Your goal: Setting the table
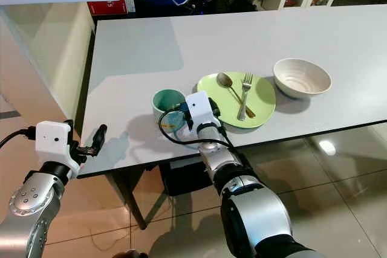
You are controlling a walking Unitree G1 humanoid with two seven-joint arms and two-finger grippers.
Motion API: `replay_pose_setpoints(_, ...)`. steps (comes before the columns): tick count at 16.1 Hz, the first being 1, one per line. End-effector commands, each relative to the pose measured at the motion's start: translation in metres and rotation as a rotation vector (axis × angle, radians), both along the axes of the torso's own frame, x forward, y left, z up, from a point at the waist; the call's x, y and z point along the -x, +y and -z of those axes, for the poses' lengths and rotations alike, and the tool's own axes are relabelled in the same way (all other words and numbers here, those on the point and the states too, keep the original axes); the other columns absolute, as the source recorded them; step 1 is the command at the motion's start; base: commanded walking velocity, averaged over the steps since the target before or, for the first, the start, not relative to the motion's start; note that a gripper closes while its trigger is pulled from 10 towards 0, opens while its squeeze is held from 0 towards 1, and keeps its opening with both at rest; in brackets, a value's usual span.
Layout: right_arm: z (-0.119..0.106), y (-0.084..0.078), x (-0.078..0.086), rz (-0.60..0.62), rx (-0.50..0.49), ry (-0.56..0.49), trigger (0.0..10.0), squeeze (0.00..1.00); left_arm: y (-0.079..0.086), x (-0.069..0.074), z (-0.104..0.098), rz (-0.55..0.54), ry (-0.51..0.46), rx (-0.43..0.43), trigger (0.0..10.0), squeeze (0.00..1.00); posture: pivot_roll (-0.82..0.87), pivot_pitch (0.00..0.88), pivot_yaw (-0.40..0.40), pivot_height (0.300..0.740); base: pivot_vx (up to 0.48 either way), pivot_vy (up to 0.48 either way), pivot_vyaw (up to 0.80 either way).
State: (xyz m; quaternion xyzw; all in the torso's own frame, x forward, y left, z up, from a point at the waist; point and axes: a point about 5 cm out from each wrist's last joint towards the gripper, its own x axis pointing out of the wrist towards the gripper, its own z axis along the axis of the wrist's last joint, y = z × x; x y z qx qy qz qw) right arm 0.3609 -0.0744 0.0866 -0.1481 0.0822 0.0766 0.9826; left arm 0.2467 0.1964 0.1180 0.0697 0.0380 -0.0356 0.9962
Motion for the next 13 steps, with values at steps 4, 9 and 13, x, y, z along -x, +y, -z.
replay_pose_setpoints(4, 0.007, -0.002, 0.003, 0.007, 0.031, 0.031, 10.0, 0.71, -0.002, 0.002, -0.001, 0.000, 0.002, -0.006, 10.0, 0.00, 0.17, 0.061, 0.010, 0.740, 0.000, 0.000, 0.00)
replay_pose_setpoints(9, 0.012, -0.005, 0.006, -0.005, 0.030, 0.045, 10.0, 0.00, -0.003, -0.004, 0.000, 0.000, 0.002, -0.004, 10.0, 0.00, 0.15, 0.040, 0.011, 0.740, 0.000, 0.000, 0.00)
replay_pose_setpoints(13, 0.011, -0.005, 0.006, -0.003, 0.001, 0.020, 10.0, 0.00, -0.005, -0.010, 0.000, 0.006, -0.011, 0.000, 10.0, 0.00, 0.14, 0.016, 0.017, 0.740, 0.000, 0.000, 0.00)
